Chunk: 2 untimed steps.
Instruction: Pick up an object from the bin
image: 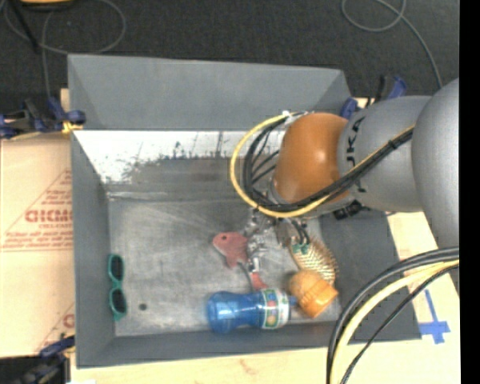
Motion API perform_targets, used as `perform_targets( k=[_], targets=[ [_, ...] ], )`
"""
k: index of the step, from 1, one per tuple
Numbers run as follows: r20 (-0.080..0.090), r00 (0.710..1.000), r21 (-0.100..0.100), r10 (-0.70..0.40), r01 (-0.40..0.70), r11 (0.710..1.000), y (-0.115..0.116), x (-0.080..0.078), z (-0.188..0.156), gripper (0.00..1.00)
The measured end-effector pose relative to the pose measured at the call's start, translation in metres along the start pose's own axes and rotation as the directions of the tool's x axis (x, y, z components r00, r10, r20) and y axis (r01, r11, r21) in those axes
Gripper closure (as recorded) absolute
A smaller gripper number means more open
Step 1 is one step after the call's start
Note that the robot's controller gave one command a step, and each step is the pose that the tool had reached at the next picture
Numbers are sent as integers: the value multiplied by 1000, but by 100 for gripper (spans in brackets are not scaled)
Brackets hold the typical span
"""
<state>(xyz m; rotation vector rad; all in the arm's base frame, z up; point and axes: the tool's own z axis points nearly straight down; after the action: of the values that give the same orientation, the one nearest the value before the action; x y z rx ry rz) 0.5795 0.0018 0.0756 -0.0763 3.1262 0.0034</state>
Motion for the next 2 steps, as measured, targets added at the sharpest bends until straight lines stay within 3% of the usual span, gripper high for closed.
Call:
perform_targets(
  k=[2],
  targets=[
    [-12,1000,-1,1,-1,1000,0,1,-7,100]
  ],
)
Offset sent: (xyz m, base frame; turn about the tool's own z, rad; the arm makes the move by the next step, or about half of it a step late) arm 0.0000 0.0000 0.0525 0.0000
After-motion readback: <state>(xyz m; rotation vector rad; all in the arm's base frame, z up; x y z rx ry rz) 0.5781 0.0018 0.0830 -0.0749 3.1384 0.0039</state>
